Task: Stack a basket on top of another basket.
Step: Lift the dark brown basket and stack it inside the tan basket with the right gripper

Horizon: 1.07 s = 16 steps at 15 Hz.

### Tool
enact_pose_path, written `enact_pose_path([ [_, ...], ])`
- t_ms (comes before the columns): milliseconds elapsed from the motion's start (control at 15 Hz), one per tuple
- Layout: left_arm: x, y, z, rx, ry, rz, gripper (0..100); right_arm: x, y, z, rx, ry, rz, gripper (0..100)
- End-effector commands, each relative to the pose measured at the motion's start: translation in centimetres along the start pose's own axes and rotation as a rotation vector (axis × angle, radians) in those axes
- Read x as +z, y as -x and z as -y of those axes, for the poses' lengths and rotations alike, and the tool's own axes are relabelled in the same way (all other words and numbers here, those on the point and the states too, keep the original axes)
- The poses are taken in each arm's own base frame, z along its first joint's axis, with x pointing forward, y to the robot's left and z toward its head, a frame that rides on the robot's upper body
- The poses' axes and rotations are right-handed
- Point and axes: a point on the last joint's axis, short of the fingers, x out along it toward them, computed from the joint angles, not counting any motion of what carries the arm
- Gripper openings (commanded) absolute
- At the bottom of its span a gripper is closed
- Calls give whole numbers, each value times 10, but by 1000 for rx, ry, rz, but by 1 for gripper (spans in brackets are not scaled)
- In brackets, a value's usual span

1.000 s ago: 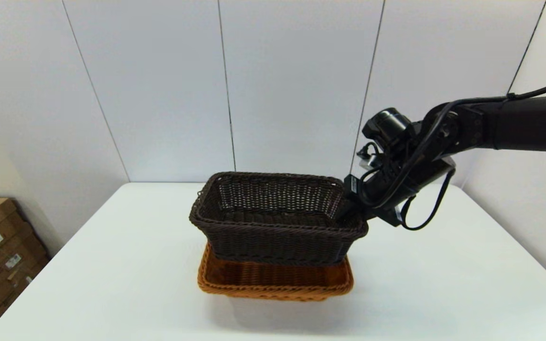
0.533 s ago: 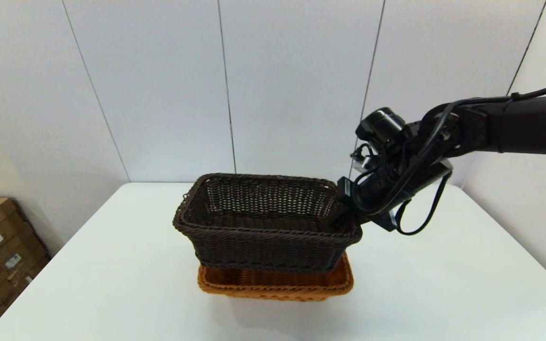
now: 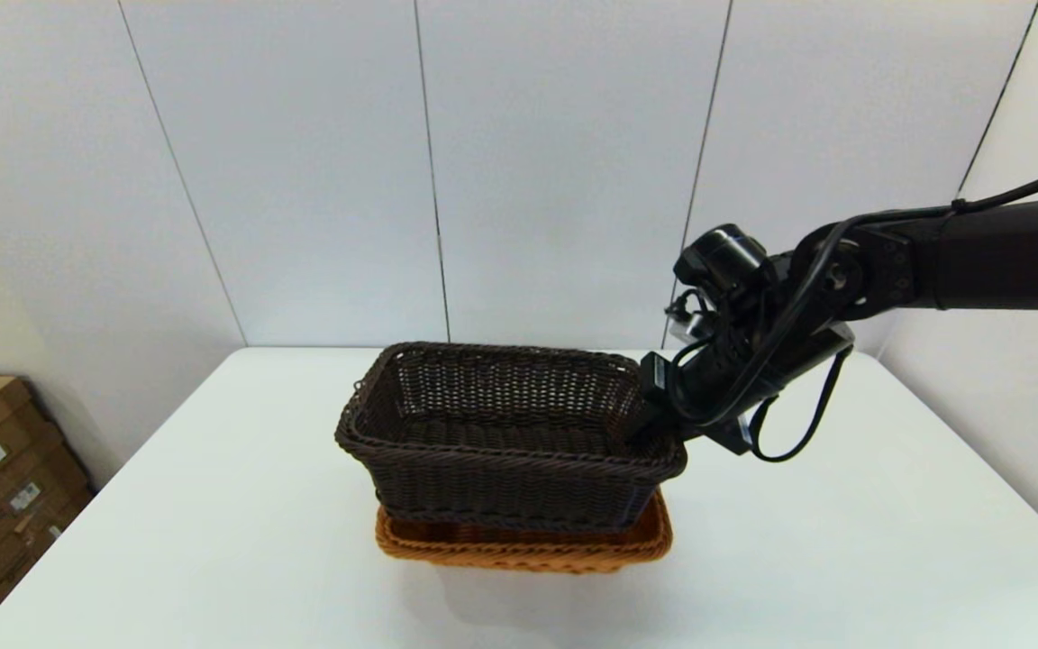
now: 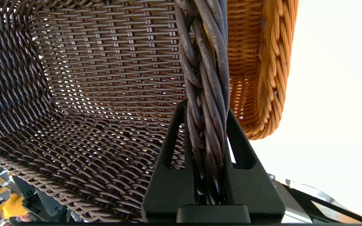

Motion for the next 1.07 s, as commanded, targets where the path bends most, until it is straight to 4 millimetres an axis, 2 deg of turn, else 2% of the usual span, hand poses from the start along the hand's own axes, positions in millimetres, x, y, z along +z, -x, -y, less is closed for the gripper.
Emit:
enact_pose_path([
  [67,-1,0,0,0,0,-6,100,0,-4,3,-5,0,-10,0],
  [1067,-1,0,0,0,0,-6,100,9,-19,12,-12,37,11,0],
])
